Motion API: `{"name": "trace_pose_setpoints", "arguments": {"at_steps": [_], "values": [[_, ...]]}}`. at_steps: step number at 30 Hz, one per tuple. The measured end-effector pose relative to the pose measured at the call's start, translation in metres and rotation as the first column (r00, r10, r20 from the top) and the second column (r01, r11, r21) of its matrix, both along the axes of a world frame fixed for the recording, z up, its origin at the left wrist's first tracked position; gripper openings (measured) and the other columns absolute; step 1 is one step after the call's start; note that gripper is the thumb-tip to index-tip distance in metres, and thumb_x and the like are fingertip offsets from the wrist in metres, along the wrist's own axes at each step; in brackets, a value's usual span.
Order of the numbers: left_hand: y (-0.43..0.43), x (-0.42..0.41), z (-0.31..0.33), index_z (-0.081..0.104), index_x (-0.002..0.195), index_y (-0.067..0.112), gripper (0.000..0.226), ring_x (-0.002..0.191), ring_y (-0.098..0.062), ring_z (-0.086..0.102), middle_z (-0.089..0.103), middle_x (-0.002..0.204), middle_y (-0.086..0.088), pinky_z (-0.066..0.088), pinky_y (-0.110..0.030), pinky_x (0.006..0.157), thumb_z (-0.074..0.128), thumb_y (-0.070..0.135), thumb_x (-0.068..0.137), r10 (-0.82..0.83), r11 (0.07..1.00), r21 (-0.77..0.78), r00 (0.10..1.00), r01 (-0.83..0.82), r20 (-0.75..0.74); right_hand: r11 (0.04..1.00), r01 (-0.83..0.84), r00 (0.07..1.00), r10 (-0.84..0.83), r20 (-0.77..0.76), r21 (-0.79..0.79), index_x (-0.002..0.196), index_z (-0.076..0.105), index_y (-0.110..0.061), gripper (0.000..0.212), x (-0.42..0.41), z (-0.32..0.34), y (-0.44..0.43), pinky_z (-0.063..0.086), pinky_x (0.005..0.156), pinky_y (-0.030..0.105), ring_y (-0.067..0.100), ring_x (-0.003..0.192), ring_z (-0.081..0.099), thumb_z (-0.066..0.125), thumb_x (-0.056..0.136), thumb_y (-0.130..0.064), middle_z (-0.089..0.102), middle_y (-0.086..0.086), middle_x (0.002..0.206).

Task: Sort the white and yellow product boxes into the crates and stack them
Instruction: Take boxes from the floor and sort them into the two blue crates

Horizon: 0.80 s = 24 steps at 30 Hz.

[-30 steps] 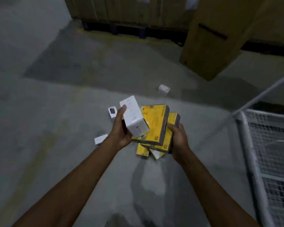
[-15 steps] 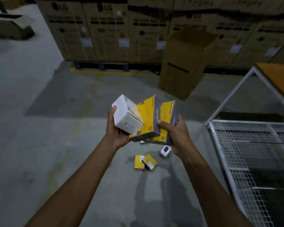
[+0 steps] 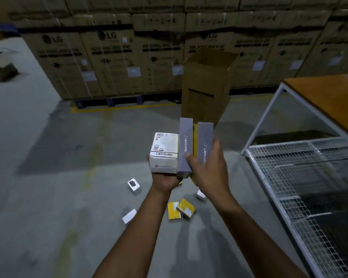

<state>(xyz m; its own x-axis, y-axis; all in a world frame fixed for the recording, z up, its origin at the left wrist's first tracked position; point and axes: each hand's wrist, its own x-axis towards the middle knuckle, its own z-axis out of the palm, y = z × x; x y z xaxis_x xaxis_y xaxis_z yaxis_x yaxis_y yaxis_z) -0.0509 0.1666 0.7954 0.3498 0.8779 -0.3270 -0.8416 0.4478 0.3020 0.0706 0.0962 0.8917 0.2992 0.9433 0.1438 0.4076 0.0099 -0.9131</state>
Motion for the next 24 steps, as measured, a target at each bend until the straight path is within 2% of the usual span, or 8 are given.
{"name": "trace_pose_setpoints", "arguments": {"at_steps": [3,6,10,13,16,19,22,24], "values": [[0.001,0.004,0.011,0.077,0.104,0.011,0.061,0.096,-0.034,0.071,0.072,0.11,-0.014,0.058,-0.049,0.081,0.037,0.057,0.092,-0.021,0.995,0.1,0.999,0.026,-0.044,0.999,0.023,0.993,-0.027,-0.117,-0.029,0.13,0.043,-0.025,0.052,0.026,-0.001,-0.008,0.054,0.089,0.039,0.014,0.105,0.065,0.073,0.087,-0.033,0.065,-0.008,0.12],[0.003,0.005,0.024,0.062,0.132,0.021,0.077,0.117,-0.033,0.054,0.056,0.133,-0.011,0.039,-0.048,0.105,0.062,0.065,0.068,-0.077,0.977,0.182,0.978,0.113,-0.194,0.999,0.034,0.956,-0.04,-0.292,-0.025,0.128,0.047,-0.025,0.043,0.059,-0.006,-0.011,0.053,0.096,0.046,0.011,0.105,0.067,0.07,0.091,-0.026,0.068,-0.009,0.115],[-0.004,0.027,0.049,0.06,0.125,0.02,0.082,0.089,-0.027,0.065,0.065,0.106,-0.009,0.055,-0.036,0.075,0.075,0.063,0.056,-0.143,0.929,0.266,0.914,0.256,-0.378,0.997,0.077,0.927,-0.076,-0.367,-0.013,0.128,0.053,-0.025,0.037,0.098,-0.014,-0.014,0.051,0.1,0.048,0.006,0.104,0.067,0.066,0.093,-0.03,0.069,-0.011,0.113],[-0.01,0.059,0.07,0.059,0.127,0.019,0.091,0.092,-0.028,0.063,0.065,0.107,-0.011,0.054,-0.038,0.078,0.078,0.064,0.05,-0.139,0.911,0.284,0.871,0.299,-0.471,0.991,0.13,0.921,-0.126,-0.368,-0.013,0.119,0.056,-0.037,0.035,0.126,-0.016,-0.023,0.049,0.101,0.048,0.005,0.108,0.064,0.064,0.087,-0.05,0.068,-0.017,0.112],[-0.018,0.102,0.086,0.053,0.136,0.015,0.092,0.105,-0.031,0.057,0.06,0.119,-0.015,0.047,-0.042,0.09,0.072,0.065,0.061,-0.089,0.912,0.295,0.84,0.285,-0.535,0.985,0.171,0.922,-0.169,-0.348,-0.025,0.133,0.048,-0.035,0.076,0.162,-0.013,-0.035,0.048,0.103,0.045,0.008,0.117,0.06,0.069,0.069,-0.072,0.063,-0.016,0.125],[-0.028,0.157,0.097,0.061,0.12,0.019,0.049,0.095,-0.023,0.063,0.068,0.107,-0.008,0.045,-0.041,0.091,0.052,0.056,0.089,-0.071,0.895,0.319,0.805,0.311,-0.589,0.974,0.213,0.918,-0.227,-0.326,-0.079,0.139,0.04,-0.035,0.109,0.209,-0.012,-0.047,0.05,0.101,0.048,0.017,0.12,0.06,0.077,0.048,-0.082,0.06,-0.009,0.132],[-0.041,0.219,0.109,0.062,0.108,0.022,0.035,0.076,-0.009,0.072,0.076,0.087,0.004,0.056,-0.026,0.071,0.036,0.044,0.102,-0.137,0.825,0.346,0.754,0.446,-0.643,0.961,0.255,0.854,-0.276,-0.442,-0.108,0.133,0.048,-0.031,0.1,0.261,-0.018,-0.061,0.054,0.095,0.049,0.016,0.108,0.067,0.087,0.046,-0.064,0.067,-0.009,0.119],[-0.055,0.26,0.117,0.062,0.109,0.019,0.033,0.072,-0.007,0.072,0.076,0.087,0.003,0.057,-0.021,0.059,0.043,0.044,0.1,-0.135,0.77,0.344,0.664,0.538,-0.736,0.951,0.283,0.806,-0.305,-0.507,-0.122,0.125,0.053,-0.027,0.085,0.293,-0.024,-0.072,0.056,0.091,0.051,0.018,0.103,0.07,0.087,0.052,-0.053,0.07,-0.004,0.113]]}}
